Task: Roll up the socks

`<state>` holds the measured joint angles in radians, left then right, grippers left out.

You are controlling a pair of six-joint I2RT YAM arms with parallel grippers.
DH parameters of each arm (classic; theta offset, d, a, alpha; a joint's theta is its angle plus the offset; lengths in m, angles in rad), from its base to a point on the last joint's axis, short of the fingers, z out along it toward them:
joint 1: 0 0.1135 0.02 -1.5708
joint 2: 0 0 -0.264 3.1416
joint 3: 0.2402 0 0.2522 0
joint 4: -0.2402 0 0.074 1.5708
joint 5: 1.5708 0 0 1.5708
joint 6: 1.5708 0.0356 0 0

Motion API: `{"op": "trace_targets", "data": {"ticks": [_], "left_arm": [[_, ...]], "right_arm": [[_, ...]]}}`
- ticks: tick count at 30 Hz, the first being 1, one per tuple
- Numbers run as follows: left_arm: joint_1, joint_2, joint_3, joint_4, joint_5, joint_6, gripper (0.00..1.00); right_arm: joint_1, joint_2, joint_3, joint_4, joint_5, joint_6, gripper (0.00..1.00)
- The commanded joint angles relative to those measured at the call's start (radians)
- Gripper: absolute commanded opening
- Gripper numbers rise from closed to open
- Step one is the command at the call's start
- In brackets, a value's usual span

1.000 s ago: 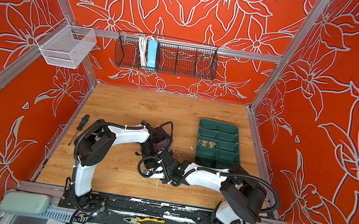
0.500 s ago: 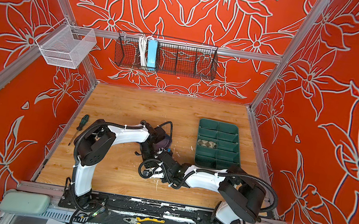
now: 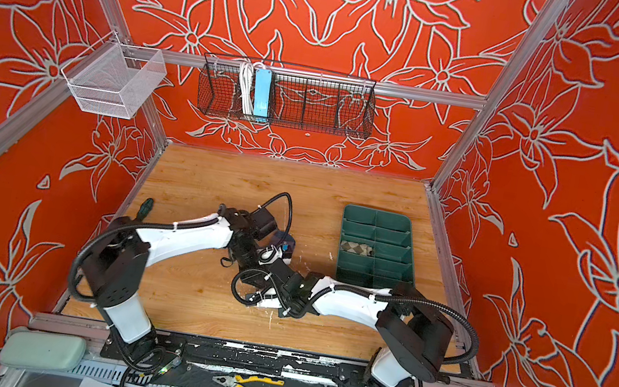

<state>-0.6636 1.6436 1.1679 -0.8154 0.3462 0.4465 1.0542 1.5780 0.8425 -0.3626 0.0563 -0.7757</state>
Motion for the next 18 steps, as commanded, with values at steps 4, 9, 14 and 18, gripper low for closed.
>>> {"op": "trace_targets", "data": {"ticks": [4, 9, 14, 18], "left_arm": [[0.015, -0.411, -0.175, 0.173, -0.359, -0.039, 0.32], [0.014, -0.815, -0.261, 0.219, -0.46, 0.065, 0.45], [0.011, -1.062, -0.31, 0.223, -0.306, 0.184, 0.59], [-0.041, -1.022, -0.279, 0.107, -0.25, 0.232, 0.6]], "right_arm": [[0.004, 0.061, 0.09, -0.292, -0.148, 0.05, 0.0], [-0.029, 0.137, 0.195, -0.417, -0.264, 0.055, 0.0], [-0.096, 0.286, 0.33, -0.545, -0.388, 0.068, 0.0], [-0.147, 0.389, 0.413, -0.588, -0.473, 0.087, 0.02]]}}
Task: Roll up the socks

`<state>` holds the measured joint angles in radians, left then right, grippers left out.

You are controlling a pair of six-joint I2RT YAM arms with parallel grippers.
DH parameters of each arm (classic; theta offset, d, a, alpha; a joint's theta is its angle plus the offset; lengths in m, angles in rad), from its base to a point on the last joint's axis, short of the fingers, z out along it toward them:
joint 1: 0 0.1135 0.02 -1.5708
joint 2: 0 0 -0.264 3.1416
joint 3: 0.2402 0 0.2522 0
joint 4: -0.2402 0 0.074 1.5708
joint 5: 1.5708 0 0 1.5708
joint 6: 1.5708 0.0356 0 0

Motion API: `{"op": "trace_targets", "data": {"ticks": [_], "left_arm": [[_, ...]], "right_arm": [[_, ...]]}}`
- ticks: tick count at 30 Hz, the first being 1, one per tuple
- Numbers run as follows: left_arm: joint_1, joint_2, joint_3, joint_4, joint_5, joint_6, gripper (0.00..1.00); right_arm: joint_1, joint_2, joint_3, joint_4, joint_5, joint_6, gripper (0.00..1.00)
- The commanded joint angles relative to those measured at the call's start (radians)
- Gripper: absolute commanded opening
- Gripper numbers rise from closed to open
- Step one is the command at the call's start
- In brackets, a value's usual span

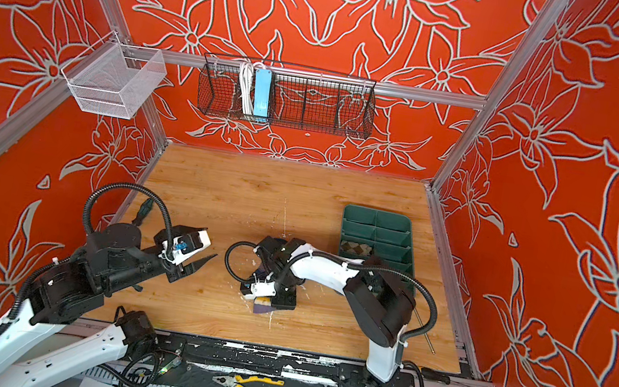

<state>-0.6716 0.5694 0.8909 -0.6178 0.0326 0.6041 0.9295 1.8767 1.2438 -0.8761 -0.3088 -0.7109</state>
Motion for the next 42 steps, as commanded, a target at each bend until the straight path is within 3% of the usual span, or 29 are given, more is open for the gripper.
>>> {"op": "trace_targets", "data": {"ticks": [1, 4, 8, 10, 12, 20, 24, 29, 34, 39, 42], "left_arm": [[-0.074, 0.072, -0.012, -0.1, 0.034, 0.087, 0.6], [-0.253, 0.13, -0.089, -0.056, -0.101, 0.125, 0.62], [-0.493, 0.271, -0.22, 0.133, -0.315, 0.103, 0.62], [-0.582, 0.381, -0.257, 0.251, -0.412, 0.058, 0.62], [-0.623, 0.508, -0.266, 0.313, -0.439, 0.012, 0.61], [-0.623, 0.849, -0.252, 0.496, -0.588, -0.102, 0.62], [-0.577, 0.932, -0.238, 0.509, -0.575, -0.131, 0.6], [-0.531, 0.963, -0.23, 0.456, -0.518, -0.146, 0.32], [-0.491, 0.914, -0.237, 0.386, -0.432, -0.134, 0.11], [-0.462, 0.87, -0.241, 0.329, -0.321, -0.148, 0.0], [-0.447, 0.868, -0.233, 0.304, -0.273, -0.145, 0.0]], "right_arm": [[-0.031, 0.11, 0.028, -0.075, -0.115, 0.026, 0.04], [-0.053, 0.156, 0.067, -0.077, -0.118, 0.033, 0.06], [-0.077, 0.198, 0.102, -0.08, -0.117, 0.033, 0.06], [-0.082, 0.204, 0.11, -0.078, -0.114, 0.029, 0.07], [-0.087, 0.207, 0.114, -0.08, -0.115, 0.026, 0.06], [-0.095, 0.205, 0.107, -0.108, -0.148, -0.017, 0.06], [-0.096, 0.195, 0.098, -0.113, -0.16, -0.031, 0.07], [-0.108, 0.155, 0.064, -0.085, -0.171, -0.019, 0.07], [-0.134, 0.1, 0.012, -0.057, -0.172, 0.005, 0.06], [-0.16, 0.066, -0.024, -0.035, -0.16, 0.043, 0.08], [-0.165, 0.04, -0.042, -0.017, -0.161, 0.061, 0.13]]}}
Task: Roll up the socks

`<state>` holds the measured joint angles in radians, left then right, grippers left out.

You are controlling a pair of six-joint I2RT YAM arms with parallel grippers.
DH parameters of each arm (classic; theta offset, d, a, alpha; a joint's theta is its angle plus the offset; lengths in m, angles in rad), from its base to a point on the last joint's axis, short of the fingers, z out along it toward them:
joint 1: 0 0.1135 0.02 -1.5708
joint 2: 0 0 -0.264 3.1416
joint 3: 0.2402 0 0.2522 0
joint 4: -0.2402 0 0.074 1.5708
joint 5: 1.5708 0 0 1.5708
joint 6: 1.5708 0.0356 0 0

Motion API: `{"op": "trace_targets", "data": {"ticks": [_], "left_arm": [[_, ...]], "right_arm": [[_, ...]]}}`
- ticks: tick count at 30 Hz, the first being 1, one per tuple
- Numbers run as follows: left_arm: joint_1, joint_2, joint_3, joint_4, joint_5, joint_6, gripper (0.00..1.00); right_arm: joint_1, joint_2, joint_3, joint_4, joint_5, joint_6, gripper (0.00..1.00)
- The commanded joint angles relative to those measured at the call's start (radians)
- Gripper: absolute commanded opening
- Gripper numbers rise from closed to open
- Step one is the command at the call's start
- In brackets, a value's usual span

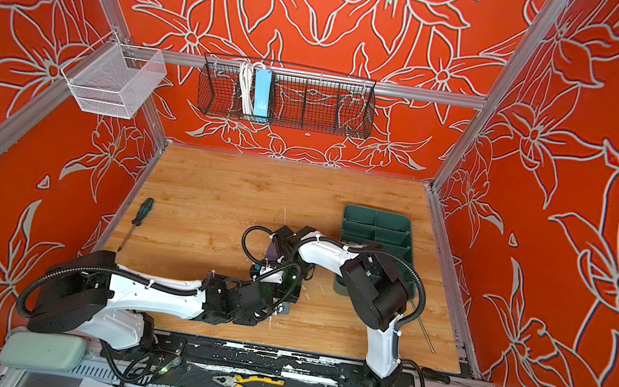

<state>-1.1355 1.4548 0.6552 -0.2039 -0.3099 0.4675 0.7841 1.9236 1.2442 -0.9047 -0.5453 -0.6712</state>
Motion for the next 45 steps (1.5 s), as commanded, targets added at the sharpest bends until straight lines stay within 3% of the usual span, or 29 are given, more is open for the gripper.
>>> {"op": "trace_targets", "data": {"ticks": [1, 6, 12, 17, 21, 24, 28, 30, 34, 37, 39, 45], "left_arm": [[0.022, -0.015, 0.009, -0.122, 0.085, -0.004, 0.0], [0.068, 0.02, 0.054, -0.189, 0.174, 0.016, 0.0], [0.129, 0.053, 0.099, -0.261, 0.262, 0.031, 0.0], [0.219, 0.097, 0.165, -0.383, 0.449, 0.066, 0.0], [0.305, 0.164, 0.235, -0.492, 0.622, 0.097, 0.0], [0.363, 0.237, 0.302, -0.569, 0.722, 0.112, 0.0], [0.445, 0.366, 0.415, -0.683, 0.841, 0.115, 0.0], [0.475, 0.417, 0.458, -0.713, 0.864, 0.109, 0.0], [0.506, 0.462, 0.505, -0.734, 0.862, 0.103, 0.0], [0.511, 0.472, 0.519, -0.738, 0.861, 0.106, 0.0], [0.513, 0.484, 0.527, -0.745, 0.861, 0.106, 0.0], [0.519, 0.51, 0.544, -0.754, 0.858, 0.105, 0.0]], "right_arm": [[-0.022, -0.019, -0.05, 0.018, 0.077, 0.025, 0.16], [-0.043, -0.12, -0.105, 0.071, 0.104, 0.046, 0.27], [-0.161, -0.377, -0.214, 0.212, 0.186, 0.161, 0.29], [-0.276, -0.644, -0.307, 0.364, 0.37, 0.268, 0.37], [-0.292, -0.849, -0.362, 0.461, 0.475, 0.251, 0.42], [-0.29, -0.99, -0.408, 0.511, 0.418, 0.182, 0.47], [-0.269, -1.121, -0.48, 0.481, 0.166, -0.023, 0.51], [-0.206, -1.14, -0.511, 0.459, 0.158, -0.106, 0.59], [0.047, -1.085, -0.575, 0.485, 0.372, -0.206, 0.62], [0.175, -0.978, -0.61, 0.596, 0.487, -0.23, 0.68], [0.233, -0.891, -0.612, 0.665, 0.529, -0.258, 0.74], [0.29, -0.614, -0.578, 0.857, 0.613, -0.302, 0.78]]}}
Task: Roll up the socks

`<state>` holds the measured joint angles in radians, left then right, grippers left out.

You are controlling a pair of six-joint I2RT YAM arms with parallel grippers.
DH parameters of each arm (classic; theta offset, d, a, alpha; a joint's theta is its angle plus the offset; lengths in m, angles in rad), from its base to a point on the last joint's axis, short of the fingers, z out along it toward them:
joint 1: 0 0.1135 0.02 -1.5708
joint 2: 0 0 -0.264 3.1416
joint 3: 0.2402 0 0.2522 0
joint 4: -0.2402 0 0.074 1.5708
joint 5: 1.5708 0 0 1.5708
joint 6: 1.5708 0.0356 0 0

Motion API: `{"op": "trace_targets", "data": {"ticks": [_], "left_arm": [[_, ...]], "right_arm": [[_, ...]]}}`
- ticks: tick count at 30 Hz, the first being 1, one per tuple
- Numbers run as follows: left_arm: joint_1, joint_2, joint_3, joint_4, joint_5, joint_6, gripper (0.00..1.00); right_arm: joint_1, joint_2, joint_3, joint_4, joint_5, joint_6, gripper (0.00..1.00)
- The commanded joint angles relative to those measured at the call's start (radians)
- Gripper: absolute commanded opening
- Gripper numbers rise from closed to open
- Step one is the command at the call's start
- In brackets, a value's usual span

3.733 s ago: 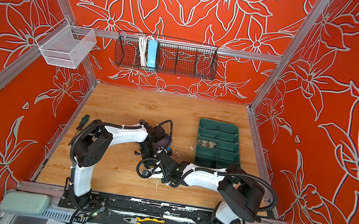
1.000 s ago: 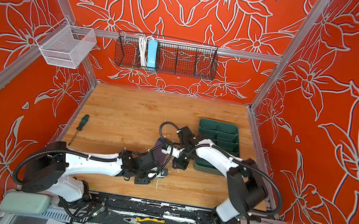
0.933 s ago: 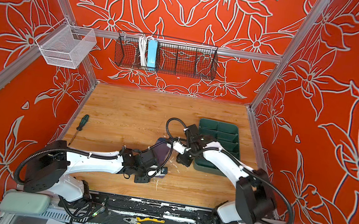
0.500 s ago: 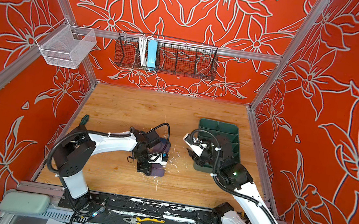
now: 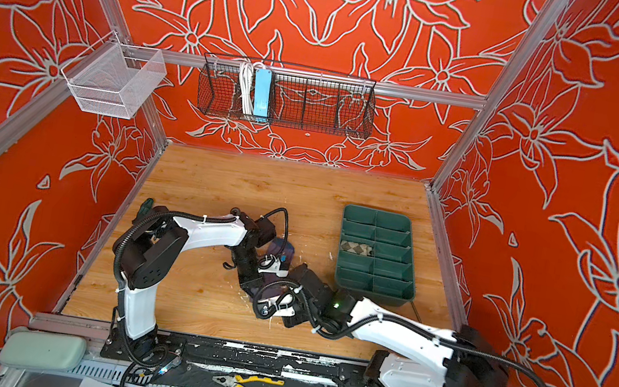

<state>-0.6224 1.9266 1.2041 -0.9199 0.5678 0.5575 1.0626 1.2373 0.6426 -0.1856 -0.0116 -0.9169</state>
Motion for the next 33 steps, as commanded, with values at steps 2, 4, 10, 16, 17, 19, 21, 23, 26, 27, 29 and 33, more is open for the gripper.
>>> {"op": "trace_targets", "data": {"ticks": [2, 4, 10, 16, 17, 19, 21, 23, 26, 27, 29, 33], "left_arm": [[0.007, 0.036, -0.003, -0.036, -0.023, 0.014, 0.0], [0.009, 0.034, -0.002, -0.036, -0.023, 0.012, 0.0], [0.009, 0.026, 0.008, -0.037, -0.025, 0.012, 0.0], [0.009, -0.037, 0.006, 0.012, -0.091, -0.022, 0.0], [0.009, -0.059, 0.002, 0.028, -0.114, -0.03, 0.0], [0.009, -0.112, -0.011, 0.068, -0.165, -0.048, 0.09], [0.009, -0.188, -0.033, 0.116, -0.209, -0.06, 0.16], [0.01, -0.278, -0.07, 0.169, -0.251, -0.077, 0.22], [0.01, -0.443, -0.153, 0.261, -0.356, -0.1, 0.27], [0.01, -0.521, -0.185, 0.295, -0.402, -0.108, 0.29], [0.01, -0.663, -0.251, 0.351, -0.496, -0.108, 0.35], [0.01, -0.979, -0.353, 0.402, -0.636, -0.042, 0.47]], "right_arm": [[0.013, 0.142, 0.038, 0.178, 0.082, -0.061, 0.74], [0.013, 0.201, 0.053, 0.194, 0.085, -0.06, 0.69], [0.013, 0.323, 0.079, 0.21, 0.097, -0.035, 0.35], [0.013, 0.327, 0.117, 0.075, 0.062, -0.024, 0.0], [0.013, 0.326, 0.126, 0.036, 0.055, -0.021, 0.0], [0.013, 0.322, 0.144, -0.038, 0.039, -0.012, 0.0], [0.011, 0.323, 0.167, -0.116, 0.022, 0.007, 0.0], [0.011, 0.321, 0.187, -0.19, 0.003, 0.024, 0.0], [0.006, 0.324, 0.223, -0.289, -0.031, 0.046, 0.0], [0.002, 0.329, 0.238, -0.326, -0.042, 0.051, 0.0], [-0.006, 0.346, 0.276, -0.393, -0.077, 0.055, 0.0], [-0.022, 0.408, 0.357, -0.515, -0.158, 0.049, 0.0]]}}
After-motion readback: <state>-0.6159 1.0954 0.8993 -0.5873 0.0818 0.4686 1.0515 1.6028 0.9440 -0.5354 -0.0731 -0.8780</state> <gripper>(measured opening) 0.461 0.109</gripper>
